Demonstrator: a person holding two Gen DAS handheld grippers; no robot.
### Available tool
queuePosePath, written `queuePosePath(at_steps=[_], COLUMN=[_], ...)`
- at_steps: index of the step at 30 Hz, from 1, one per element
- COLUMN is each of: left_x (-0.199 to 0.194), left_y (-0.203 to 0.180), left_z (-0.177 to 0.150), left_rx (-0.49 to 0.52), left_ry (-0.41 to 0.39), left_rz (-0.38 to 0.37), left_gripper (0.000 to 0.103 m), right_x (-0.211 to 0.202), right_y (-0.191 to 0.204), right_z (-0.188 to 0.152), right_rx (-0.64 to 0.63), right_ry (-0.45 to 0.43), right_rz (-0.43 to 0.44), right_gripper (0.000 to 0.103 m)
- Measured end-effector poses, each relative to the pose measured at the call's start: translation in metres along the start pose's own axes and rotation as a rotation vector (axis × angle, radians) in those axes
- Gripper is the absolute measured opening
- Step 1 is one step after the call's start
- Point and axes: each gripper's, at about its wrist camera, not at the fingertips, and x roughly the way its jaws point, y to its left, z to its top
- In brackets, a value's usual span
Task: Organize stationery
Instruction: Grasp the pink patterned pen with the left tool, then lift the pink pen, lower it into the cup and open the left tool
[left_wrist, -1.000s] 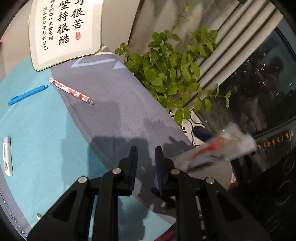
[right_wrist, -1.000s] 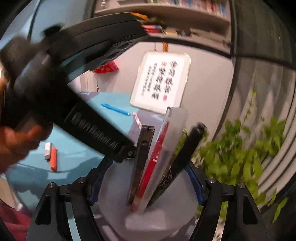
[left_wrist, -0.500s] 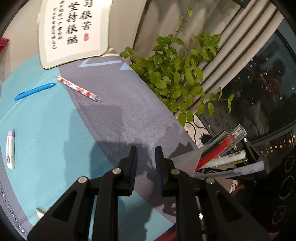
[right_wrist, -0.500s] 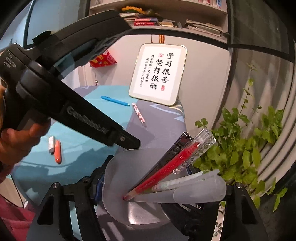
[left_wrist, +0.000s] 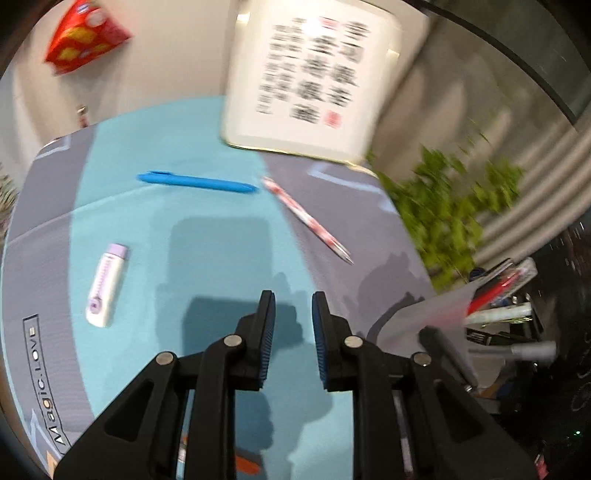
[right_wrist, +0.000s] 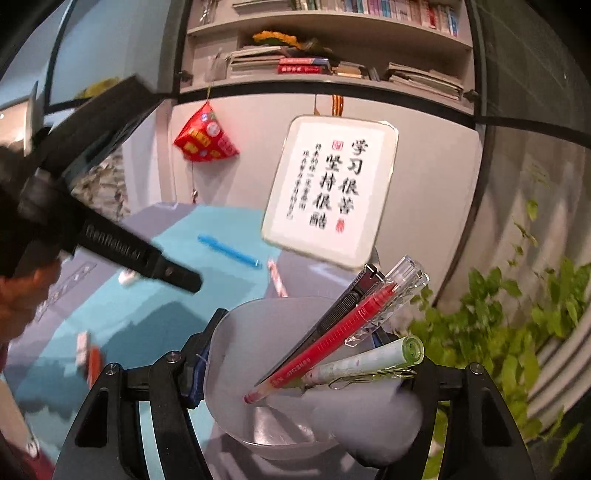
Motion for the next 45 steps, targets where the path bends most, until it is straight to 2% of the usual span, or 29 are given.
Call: queuePosePath(at_steps=[4, 8, 10, 14, 17, 20, 23, 28, 31, 34, 39, 40, 41, 45], left_x=[0.011, 0.028, 0.041, 0.062, 0.077, 0.092, 0.101, 0.108, 0.109, 0.112, 0.120, 0.122, 0.123, 0.117], left_y=[0.015, 0.018, 0.017, 0.009, 0.002, -0.002, -0.002, -0.004, -0.008, -0.013, -0.021, -0.024, -0.025, -0.019], left_z=[0.018, 0.037, 0.049, 0.066, 0.075, 0.080, 0.081, 0.086, 0.088, 0.088, 0.091, 0.091, 0.093, 0.084], left_rx=[-0.087, -0.108, -0.110, -0.134, -0.134, -0.148, -0.163, -0.193, -0.223, -0.244, -0.222, -0.189, -0.173, -0.128], left_ry=[0.003, 0.016, 0.031, 0.026, 0.024, 0.038, 0.042, 0.043, 0.066, 0.086, 0.074, 0.078, 0.078, 0.085], left_rz=[0.035, 0.069, 0.069, 0.090, 0.147, 0.215, 0.269, 0.256, 0.200, 0.190, 0.255, 0.250, 0.248, 0.215], left_gripper=[0.022, 0.022, 0.023, 0.039, 0.039, 0.039, 0.039, 0.041, 0.041, 0.041, 0.036, 0.017, 0.012, 0.011], right_x=[0.029, 0.051, 0.049, 0.049, 0.042, 0.029, 0.021, 0.025, 0.028, 0.029, 0.028, 0.028, 0.028, 0.027], right_y=[0.001, 0.002, 0.001, -0.003, -0.005, -0.005, -0.004, -0.017, -0.024, -0.028, -0.030, -0.029, -0.029, -0.026], right_z=[0.012, 0.008, 0.007, 0.006, 0.004, 0.000, -0.006, -0.015, -0.017, -0.018, -0.019, -0.019, -0.019, -0.019], right_rx=[-0.026, -0.044, -0.042, -0.025, -0.005, 0.007, 0.009, 0.090, 0.132, 0.152, 0.163, 0.162, 0.159, 0.146], right_ry=[0.004, 0.056, 0.046, 0.067, 0.060, 0.029, 0.013, 0.015, 0.027, 0.021, 0.014, 0.012, 0.011, 0.007], right_rz=[-0.030, -0.019, -0.015, 0.005, 0.010, 0.027, 0.009, 0.030, 0.046, 0.064, 0.064, 0.062, 0.061, 0.057], right_gripper=[0.071, 0.071, 0.072, 0.075, 0.085, 0.085, 0.085, 0.085, 0.085, 0.085, 0.085, 0.085, 0.085, 0.085])
